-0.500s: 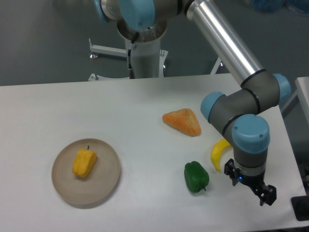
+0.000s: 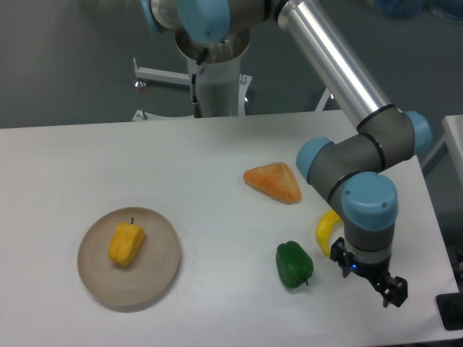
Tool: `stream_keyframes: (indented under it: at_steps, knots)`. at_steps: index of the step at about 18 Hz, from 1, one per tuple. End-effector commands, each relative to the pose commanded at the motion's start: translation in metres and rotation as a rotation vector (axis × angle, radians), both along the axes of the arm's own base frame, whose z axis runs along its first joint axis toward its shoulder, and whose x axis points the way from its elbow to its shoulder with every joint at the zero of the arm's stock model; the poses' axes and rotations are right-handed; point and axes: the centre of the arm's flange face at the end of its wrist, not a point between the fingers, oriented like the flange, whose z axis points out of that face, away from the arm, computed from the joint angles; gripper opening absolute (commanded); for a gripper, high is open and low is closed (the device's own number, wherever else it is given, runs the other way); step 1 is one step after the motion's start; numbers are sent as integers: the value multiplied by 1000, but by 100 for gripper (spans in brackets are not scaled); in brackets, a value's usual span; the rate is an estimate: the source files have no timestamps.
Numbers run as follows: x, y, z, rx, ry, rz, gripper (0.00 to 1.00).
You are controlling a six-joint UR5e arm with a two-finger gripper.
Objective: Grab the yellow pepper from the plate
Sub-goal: 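Move the gripper from beside the green pepper over the yellow pepper on the plate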
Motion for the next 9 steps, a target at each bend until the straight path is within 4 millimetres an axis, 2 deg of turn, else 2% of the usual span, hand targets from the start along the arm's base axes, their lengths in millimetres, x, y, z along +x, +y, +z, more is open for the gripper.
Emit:
stream_keyframes:
  at_steps: [4, 9]
  knots:
    - [57, -6, 10, -3, -42, 68, 100]
    - [156, -22, 17, -11, -108, 190, 100]
